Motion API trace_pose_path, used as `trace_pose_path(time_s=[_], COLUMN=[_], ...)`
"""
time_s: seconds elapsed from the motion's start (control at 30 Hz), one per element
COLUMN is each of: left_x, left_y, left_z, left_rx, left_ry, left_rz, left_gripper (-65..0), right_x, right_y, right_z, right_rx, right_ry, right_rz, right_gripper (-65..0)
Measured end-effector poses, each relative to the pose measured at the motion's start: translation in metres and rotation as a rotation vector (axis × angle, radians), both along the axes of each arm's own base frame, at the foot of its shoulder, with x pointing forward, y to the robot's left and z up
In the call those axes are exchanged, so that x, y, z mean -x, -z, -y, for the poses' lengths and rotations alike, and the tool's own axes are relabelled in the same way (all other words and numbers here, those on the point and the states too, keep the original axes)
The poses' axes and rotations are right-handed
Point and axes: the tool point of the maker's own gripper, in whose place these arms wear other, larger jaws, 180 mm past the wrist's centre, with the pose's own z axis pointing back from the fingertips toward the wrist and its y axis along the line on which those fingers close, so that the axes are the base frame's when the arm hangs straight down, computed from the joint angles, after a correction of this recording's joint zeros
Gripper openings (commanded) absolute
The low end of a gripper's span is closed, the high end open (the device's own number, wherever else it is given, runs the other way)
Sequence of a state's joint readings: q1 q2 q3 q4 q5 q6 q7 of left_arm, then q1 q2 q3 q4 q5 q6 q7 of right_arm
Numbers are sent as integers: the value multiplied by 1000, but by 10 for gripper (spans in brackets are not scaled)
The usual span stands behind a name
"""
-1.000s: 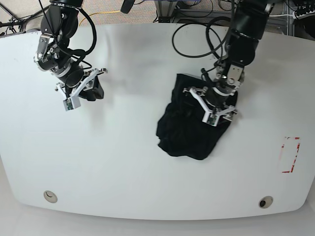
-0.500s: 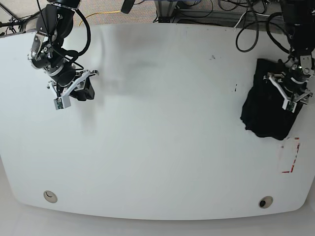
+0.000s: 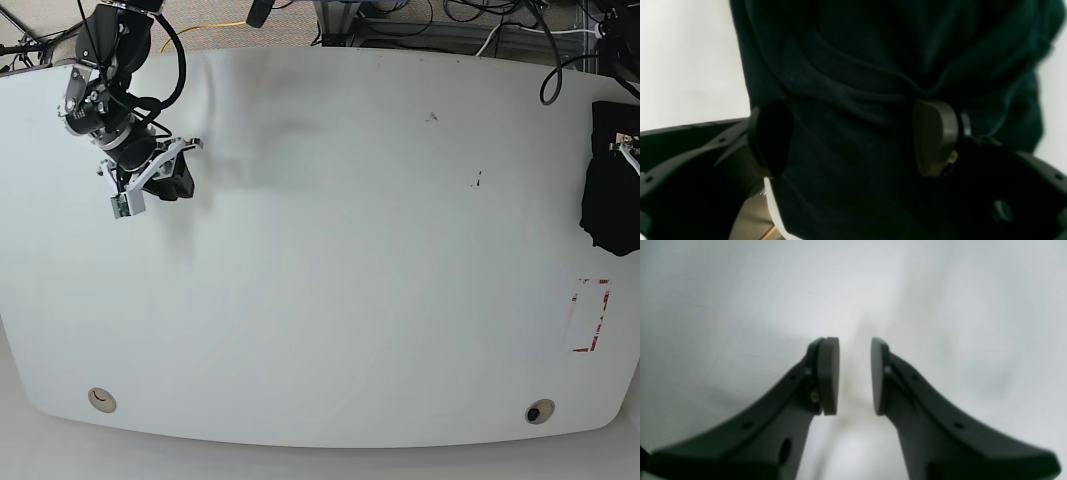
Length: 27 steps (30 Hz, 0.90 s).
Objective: Fold the T-shirt properly
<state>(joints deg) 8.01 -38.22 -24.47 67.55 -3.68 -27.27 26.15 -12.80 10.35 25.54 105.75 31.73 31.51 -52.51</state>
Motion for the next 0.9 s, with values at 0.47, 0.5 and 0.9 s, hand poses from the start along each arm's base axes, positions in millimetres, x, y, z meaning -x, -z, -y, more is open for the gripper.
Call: trace_pose_path(time_s=[0.47,0.5,0.9], left_x=[-59,-63,-48], left_y=[-86,-88,-58], left_z=[95,110,230], left_rx=[-59,-36,235], left_ry=[248,268,300], left_rz=[212,254,541], left_gripper=[-167,-192,-222], right_x=[-13,-14,-12], right_y=[-16,-16,-9], right_z=[1,4,3], right_rx=[-8,20,234], right_ry=[23,30,73], right_rz=[126,135,325], right_gripper=[-498,-498,-498])
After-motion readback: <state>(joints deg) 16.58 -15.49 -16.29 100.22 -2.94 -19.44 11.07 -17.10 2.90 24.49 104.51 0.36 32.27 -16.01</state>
